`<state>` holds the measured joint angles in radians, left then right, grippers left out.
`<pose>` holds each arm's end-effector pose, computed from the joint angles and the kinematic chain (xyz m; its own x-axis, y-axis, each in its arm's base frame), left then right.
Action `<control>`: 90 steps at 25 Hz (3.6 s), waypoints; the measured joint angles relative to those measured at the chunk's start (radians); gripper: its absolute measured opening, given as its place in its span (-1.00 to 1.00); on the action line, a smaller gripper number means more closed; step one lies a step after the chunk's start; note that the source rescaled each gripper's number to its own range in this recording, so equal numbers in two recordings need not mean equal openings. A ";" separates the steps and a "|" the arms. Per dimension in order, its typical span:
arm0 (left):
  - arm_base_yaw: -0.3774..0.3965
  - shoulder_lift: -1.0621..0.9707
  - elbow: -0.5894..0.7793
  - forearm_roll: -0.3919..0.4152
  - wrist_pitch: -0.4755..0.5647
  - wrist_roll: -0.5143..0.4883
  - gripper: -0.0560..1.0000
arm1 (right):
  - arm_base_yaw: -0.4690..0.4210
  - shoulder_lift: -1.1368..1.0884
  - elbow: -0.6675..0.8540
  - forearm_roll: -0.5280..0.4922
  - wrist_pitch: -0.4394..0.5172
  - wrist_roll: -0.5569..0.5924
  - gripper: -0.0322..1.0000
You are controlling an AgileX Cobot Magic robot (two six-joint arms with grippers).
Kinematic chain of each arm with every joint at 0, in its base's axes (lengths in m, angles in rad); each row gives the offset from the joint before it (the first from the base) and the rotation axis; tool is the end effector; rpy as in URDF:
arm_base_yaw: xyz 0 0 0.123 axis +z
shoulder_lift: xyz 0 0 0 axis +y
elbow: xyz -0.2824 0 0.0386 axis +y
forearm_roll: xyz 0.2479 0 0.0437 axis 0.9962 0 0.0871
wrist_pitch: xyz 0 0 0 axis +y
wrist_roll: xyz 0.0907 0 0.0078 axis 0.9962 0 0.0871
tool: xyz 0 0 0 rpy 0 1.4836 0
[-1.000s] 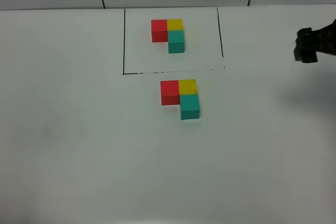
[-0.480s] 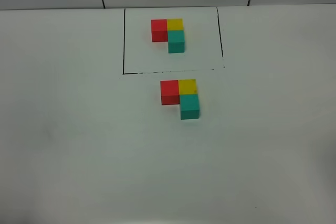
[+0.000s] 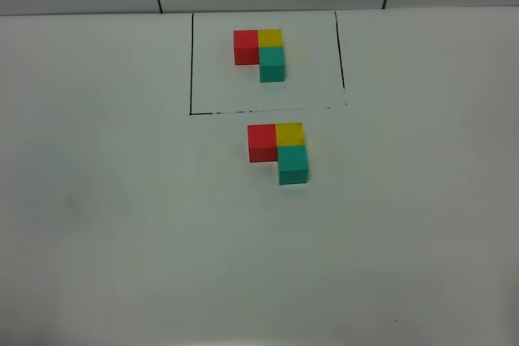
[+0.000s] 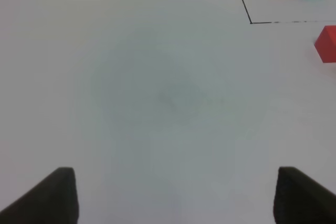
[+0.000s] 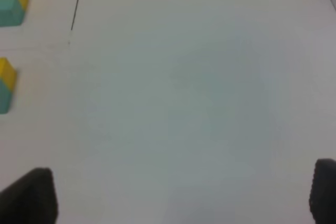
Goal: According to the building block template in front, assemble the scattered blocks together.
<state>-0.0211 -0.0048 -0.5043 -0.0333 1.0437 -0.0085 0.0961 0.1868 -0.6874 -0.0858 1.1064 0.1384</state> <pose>-0.0055 -0.0025 0.2798 -0.4334 -0.0161 -0.9011 0.0361 0.9987 -0.0352 0.0057 -0.0065 0.3257 -0.4926 0.0524 -0.8687 0.0198 0.9986 0.0490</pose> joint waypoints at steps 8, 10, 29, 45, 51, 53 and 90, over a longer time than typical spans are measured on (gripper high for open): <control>0.000 0.000 0.000 0.000 0.000 0.000 0.88 | 0.000 -0.136 0.068 0.002 0.042 0.001 1.00; 0.000 0.000 0.000 0.000 0.000 0.000 0.88 | 0.000 -0.136 0.074 0.004 0.051 0.000 1.00; 0.000 0.000 0.000 0.000 0.000 0.000 0.88 | 0.000 -0.136 0.175 -0.008 -0.012 -0.001 0.59; 0.000 0.000 0.000 0.000 0.000 0.000 0.88 | 0.000 -0.136 0.187 -0.008 -0.039 -0.002 0.53; 0.000 0.000 0.000 0.000 0.000 0.000 0.88 | -0.012 -0.136 0.188 -0.008 -0.040 -0.001 0.53; 0.000 0.000 0.000 0.000 0.000 0.000 0.88 | -0.042 -0.136 0.188 -0.008 -0.041 -0.001 0.53; 0.000 0.000 0.000 0.000 0.000 0.000 0.88 | -0.123 -0.136 0.188 0.056 -0.043 -0.103 0.51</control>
<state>-0.0211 -0.0048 -0.5043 -0.0333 1.0437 -0.0085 -0.0270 0.0513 -0.4998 -0.0303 1.0633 0.0352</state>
